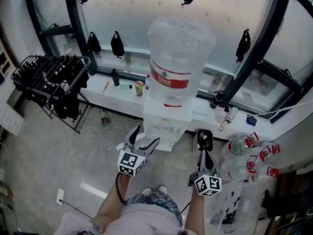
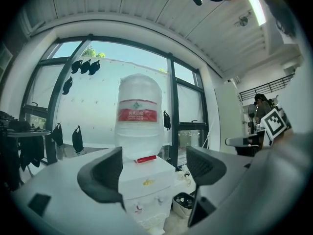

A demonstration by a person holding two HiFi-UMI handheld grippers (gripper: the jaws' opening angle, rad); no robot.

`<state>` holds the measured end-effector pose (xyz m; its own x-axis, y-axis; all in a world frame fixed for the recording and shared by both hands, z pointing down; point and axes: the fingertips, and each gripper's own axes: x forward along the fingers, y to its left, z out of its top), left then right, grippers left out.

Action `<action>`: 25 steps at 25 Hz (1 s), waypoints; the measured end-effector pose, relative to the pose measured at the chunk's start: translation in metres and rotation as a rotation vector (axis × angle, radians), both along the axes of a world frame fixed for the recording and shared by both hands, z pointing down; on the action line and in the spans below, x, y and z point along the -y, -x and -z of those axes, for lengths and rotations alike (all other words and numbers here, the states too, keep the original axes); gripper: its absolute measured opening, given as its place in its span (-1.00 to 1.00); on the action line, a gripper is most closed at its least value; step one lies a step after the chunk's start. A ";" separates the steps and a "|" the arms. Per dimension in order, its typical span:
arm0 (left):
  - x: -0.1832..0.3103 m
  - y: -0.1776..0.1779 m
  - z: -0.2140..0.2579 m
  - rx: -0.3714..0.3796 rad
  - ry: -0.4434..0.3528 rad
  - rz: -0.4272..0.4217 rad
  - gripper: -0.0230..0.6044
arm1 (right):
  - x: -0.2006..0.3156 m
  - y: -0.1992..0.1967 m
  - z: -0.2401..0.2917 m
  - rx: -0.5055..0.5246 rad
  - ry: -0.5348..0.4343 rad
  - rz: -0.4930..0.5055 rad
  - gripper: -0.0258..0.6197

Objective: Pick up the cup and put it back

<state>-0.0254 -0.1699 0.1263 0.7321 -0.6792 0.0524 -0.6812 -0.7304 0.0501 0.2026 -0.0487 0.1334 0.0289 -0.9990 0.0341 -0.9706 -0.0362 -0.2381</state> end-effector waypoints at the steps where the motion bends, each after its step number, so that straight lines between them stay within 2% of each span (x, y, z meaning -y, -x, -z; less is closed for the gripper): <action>1: 0.003 -0.003 0.000 0.003 -0.001 0.007 0.33 | 0.005 -0.004 0.000 0.002 0.000 0.008 -0.87; 5: 0.008 -0.009 0.005 0.003 -0.002 0.053 0.33 | 0.022 -0.016 0.001 0.004 0.003 0.051 -0.87; 9: 0.009 -0.007 0.003 -0.033 0.008 0.111 0.33 | 0.033 -0.021 -0.002 0.004 0.004 0.096 -0.87; 11: 0.008 -0.008 -0.003 -0.007 -0.004 0.122 0.33 | 0.038 -0.022 -0.007 0.001 0.010 0.106 -0.87; 14: 0.013 -0.008 -0.013 0.031 -0.015 0.131 0.33 | 0.046 -0.019 -0.016 -0.013 0.021 0.128 -0.87; 21: 0.028 -0.008 -0.036 0.035 0.010 0.124 0.33 | 0.060 -0.018 -0.048 -0.016 0.048 0.121 -0.87; 25: 0.036 -0.009 -0.071 0.055 0.021 0.106 0.33 | 0.066 -0.018 -0.083 -0.002 0.061 0.101 -0.87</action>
<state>-0.0167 -0.2055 0.1972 0.6521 -0.7507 0.1059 -0.7564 -0.6536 0.0253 0.2201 -0.1143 0.2164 -0.0719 -0.9929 0.0949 -0.9705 0.0477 -0.2364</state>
